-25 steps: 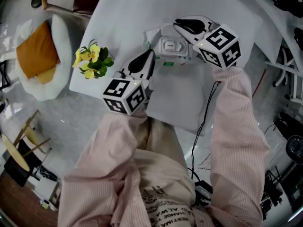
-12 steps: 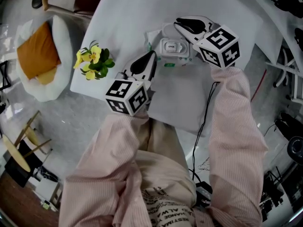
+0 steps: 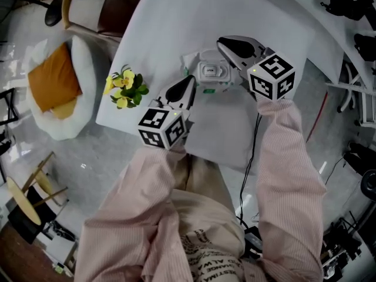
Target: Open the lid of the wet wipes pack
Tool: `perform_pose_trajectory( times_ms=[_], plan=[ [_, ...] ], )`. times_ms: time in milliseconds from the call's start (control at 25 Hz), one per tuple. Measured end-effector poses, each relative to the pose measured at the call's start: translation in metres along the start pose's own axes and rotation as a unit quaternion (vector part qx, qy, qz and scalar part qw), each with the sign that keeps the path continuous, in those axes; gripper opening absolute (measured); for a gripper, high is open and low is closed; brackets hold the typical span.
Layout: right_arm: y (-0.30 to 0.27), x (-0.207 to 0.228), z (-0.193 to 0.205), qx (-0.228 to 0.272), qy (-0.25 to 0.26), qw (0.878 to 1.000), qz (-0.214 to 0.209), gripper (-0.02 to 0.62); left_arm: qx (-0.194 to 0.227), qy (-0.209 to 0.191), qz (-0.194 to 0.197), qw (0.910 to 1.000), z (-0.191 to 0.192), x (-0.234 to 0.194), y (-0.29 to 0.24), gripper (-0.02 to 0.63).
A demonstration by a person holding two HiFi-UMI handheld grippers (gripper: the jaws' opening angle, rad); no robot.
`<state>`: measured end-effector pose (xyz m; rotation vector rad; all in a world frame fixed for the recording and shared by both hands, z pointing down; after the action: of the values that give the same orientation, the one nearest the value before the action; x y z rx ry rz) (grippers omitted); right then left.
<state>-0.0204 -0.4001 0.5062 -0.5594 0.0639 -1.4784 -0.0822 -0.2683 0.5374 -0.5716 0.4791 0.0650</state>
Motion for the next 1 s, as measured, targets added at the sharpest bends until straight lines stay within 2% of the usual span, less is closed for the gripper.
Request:
perform_pose_trajectory(
  times_ms=[280,480,680,1000],
  plan=[
    [0.037,-0.023,-0.018,0.072,-0.015,0.995,0.061,0.002,0.046,-0.036,0.007,0.9983,-0.028,0.012,0.024,-0.002],
    [0.066,-0.047,-0.031,0.133,-0.041,0.985,0.099,0.001,0.080,-0.069,0.020,0.9942,-0.050,0.028,0.045,-0.002],
    [0.095,-0.072,-0.047,0.178,-0.037,0.974,0.138,0.000,0.099,-0.085,0.033,0.9910,-0.065,0.037,0.066,-0.002],
    [0.133,-0.107,-0.066,0.221,-0.026,0.957,0.187,0.000,0.126,-0.106,0.053,0.9849,-0.094,0.051,0.096,-0.002]
  ],
)
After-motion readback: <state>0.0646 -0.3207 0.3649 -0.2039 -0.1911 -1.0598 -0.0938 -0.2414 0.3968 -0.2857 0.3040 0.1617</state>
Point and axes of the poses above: the fingertips, and each gripper's own axes: y backward along the fingers, x to its right, z out of its underside, the point moved 3 cm from there along y, backward along the fingers, and after that the axes turned 9 degrees about -z, right-handed, at the moved point
